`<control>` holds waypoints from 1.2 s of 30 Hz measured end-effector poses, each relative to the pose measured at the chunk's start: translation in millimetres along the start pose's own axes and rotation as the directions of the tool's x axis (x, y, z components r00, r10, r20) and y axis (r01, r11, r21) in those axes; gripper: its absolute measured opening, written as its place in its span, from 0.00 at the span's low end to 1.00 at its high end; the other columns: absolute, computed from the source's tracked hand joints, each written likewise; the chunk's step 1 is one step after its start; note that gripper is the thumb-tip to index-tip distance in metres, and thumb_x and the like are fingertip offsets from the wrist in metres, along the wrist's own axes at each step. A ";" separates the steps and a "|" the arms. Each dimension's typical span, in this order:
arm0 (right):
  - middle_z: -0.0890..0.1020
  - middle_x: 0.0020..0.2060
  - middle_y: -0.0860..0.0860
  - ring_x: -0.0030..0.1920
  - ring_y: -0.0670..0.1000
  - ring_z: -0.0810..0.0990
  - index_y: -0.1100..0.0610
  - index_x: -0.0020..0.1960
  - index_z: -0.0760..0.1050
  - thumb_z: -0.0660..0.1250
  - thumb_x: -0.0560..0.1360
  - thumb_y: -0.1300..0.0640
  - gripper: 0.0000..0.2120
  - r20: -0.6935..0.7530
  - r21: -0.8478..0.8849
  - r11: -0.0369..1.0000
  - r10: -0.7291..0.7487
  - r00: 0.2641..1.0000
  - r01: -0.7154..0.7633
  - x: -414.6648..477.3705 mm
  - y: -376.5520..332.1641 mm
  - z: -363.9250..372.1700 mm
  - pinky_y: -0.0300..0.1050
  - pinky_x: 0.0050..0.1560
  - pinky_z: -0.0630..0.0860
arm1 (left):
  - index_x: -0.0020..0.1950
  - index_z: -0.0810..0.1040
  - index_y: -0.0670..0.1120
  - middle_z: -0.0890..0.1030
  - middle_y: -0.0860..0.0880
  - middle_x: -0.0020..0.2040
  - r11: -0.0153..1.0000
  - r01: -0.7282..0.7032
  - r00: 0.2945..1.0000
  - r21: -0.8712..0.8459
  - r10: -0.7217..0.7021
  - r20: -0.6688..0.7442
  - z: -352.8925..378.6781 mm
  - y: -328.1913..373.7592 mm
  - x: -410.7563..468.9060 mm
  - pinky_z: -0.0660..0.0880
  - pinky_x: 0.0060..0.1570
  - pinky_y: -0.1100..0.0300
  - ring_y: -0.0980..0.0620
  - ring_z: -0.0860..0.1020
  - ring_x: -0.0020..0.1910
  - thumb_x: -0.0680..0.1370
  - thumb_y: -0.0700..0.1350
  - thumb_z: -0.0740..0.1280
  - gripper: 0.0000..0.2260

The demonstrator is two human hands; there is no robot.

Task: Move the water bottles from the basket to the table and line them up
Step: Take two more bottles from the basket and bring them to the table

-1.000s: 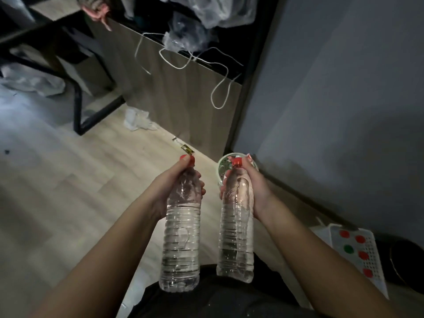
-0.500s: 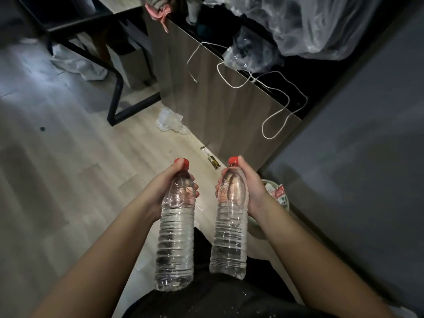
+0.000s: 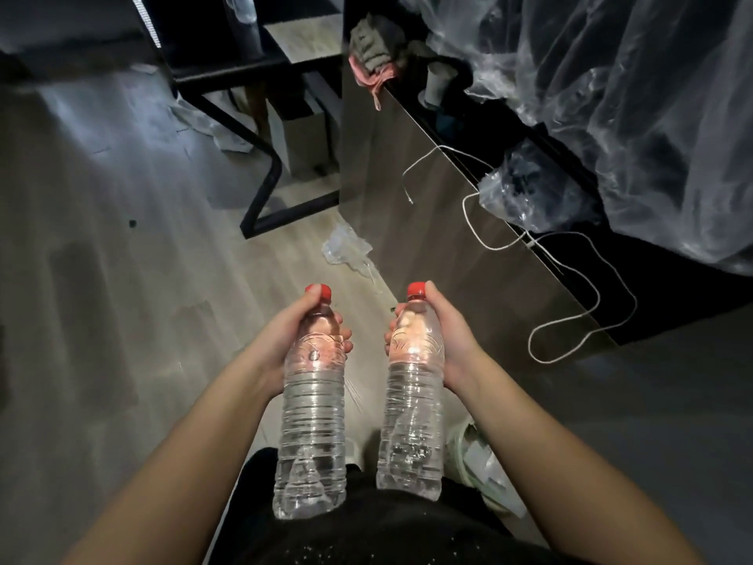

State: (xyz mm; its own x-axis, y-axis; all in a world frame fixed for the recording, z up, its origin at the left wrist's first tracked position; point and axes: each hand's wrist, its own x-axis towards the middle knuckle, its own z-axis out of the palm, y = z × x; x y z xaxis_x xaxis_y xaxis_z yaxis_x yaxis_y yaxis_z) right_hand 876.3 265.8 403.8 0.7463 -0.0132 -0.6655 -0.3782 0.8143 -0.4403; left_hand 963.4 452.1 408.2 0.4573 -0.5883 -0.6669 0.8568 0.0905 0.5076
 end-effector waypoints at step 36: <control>0.77 0.34 0.58 0.31 0.55 0.79 0.62 0.45 0.74 0.61 0.77 0.41 0.23 -0.114 -0.062 0.993 -0.107 0.988 0.101 314.3 -39.1 332.1 0.47 0.35 0.79 | 0.38 0.76 0.43 0.77 0.44 0.29 1.000 0.021 1.000 0.008 -0.021 0.016 -216.4 389.7 126.1 0.77 0.37 0.55 0.47 0.77 0.27 0.75 0.53 0.68 0.14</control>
State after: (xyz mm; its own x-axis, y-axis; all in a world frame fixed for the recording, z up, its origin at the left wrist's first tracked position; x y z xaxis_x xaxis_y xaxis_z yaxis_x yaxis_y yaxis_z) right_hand 1307.5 422.6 412.0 0.7151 -0.1666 -0.6789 -0.3347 0.7710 -0.5417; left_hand 1406.5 587.1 403.9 0.4350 -0.6029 -0.6688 0.8645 0.0720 0.4974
